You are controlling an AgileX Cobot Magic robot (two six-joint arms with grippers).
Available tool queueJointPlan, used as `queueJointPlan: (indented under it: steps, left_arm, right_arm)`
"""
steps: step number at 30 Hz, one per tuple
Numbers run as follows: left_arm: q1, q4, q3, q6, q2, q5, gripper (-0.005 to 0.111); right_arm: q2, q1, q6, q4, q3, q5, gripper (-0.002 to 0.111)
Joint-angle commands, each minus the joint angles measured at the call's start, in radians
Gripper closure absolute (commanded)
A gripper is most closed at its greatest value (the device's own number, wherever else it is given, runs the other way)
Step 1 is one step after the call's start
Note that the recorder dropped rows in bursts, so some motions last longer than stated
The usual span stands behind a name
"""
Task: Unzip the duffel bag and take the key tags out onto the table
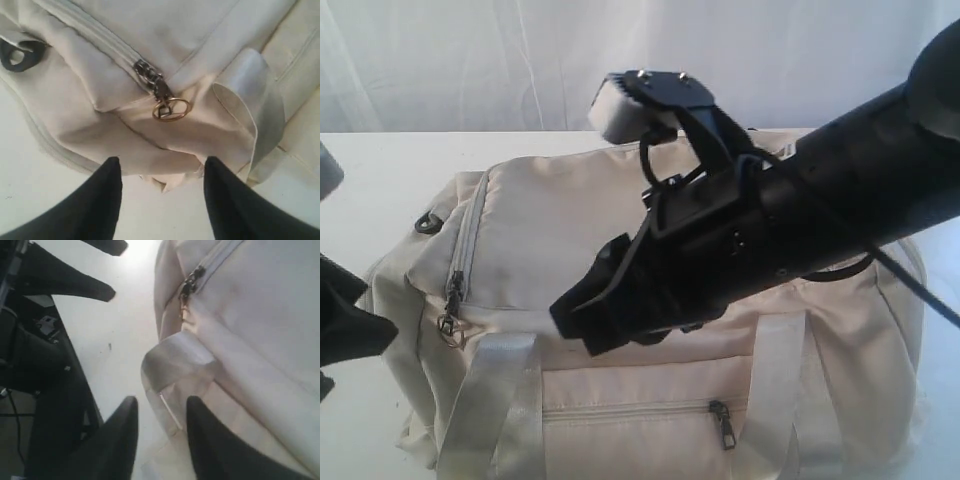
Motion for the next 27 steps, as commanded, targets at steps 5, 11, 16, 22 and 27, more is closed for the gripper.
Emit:
queueJointPlan:
  steps: [5, 11, 16, 22, 27]
  left_arm:
    - [-0.005, -0.204, 0.172, 0.214, -0.006, -0.243, 0.052]
    - [-0.005, -0.213, 0.251, 0.214, 0.000, -0.429, 0.052]
    - [-0.005, -0.285, 0.252, 0.214, 0.076, -0.452, 0.050]
    - [-0.005, -0.435, 0.252, 0.281, 0.097, -0.477, 0.042]
    - [-0.005, -0.482, 0.248, 0.304, 0.162, -0.541, 0.042]
  right_arm:
    - [0.093, 0.063, 0.002, 0.026, -0.005, -0.003, 0.054]
    - [0.194, 0.073, 0.000, 0.092, -0.005, -0.010, 0.054]
    - [0.264, 0.073, -0.120, 0.209, -0.005, -0.028, 0.054]
    - [0.287, 0.073, -0.134, 0.224, -0.005, -0.050, 0.054]
    - [0.287, 0.073, -0.157, 0.262, -0.005, -0.059, 0.054]
